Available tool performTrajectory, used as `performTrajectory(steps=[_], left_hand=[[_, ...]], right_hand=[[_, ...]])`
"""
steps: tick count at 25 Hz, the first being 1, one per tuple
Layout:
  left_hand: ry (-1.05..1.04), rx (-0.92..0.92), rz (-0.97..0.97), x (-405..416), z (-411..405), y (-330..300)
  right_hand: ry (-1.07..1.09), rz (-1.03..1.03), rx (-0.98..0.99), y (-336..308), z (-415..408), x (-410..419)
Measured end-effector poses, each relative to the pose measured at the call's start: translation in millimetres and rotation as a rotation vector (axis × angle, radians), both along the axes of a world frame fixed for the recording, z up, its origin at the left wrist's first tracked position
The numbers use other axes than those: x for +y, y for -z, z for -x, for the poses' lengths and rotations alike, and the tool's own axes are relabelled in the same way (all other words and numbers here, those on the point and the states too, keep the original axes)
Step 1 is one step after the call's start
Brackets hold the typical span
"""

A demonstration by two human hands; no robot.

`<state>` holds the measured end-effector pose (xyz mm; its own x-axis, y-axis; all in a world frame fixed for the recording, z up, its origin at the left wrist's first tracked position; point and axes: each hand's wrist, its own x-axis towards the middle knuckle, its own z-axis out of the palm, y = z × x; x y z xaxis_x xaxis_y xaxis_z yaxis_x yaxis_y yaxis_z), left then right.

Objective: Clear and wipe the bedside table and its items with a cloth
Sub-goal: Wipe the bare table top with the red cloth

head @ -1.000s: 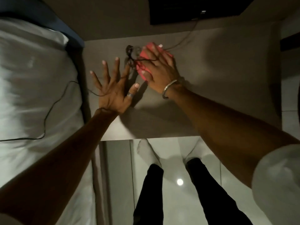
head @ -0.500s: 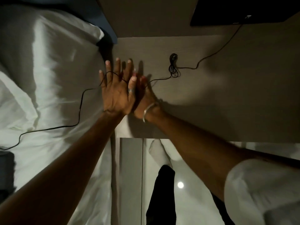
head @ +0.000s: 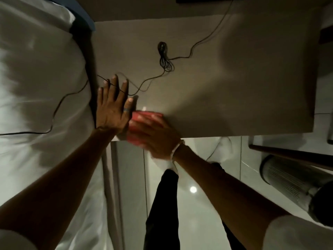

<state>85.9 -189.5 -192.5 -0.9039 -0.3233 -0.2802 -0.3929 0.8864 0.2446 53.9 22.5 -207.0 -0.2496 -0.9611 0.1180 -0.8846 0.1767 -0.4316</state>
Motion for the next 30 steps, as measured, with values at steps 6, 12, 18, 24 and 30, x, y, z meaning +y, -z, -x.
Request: performTrajectory(steps=[6,12,18,24,30], left_hand=[[-0.155,0.009,0.089,77,13,17],[-0.121,0.001,0.023,202,42,18],[0.171,-0.006,-0.016,277,86,16],[0.188,-0.024,-0.020,301,115,15],[0.126,-0.045,-0.020,306,120,8]], right_hand=[[1.281,-0.220,-0.010,-4,96,121],[1.003,-0.202,-0.047,-7,154,173],[0.463,-0.281,0.054,-17,127,278],[0.987,-0.425,0.006,-17,136,312],[1.081,-0.437,-0.060,-24,140,301]])
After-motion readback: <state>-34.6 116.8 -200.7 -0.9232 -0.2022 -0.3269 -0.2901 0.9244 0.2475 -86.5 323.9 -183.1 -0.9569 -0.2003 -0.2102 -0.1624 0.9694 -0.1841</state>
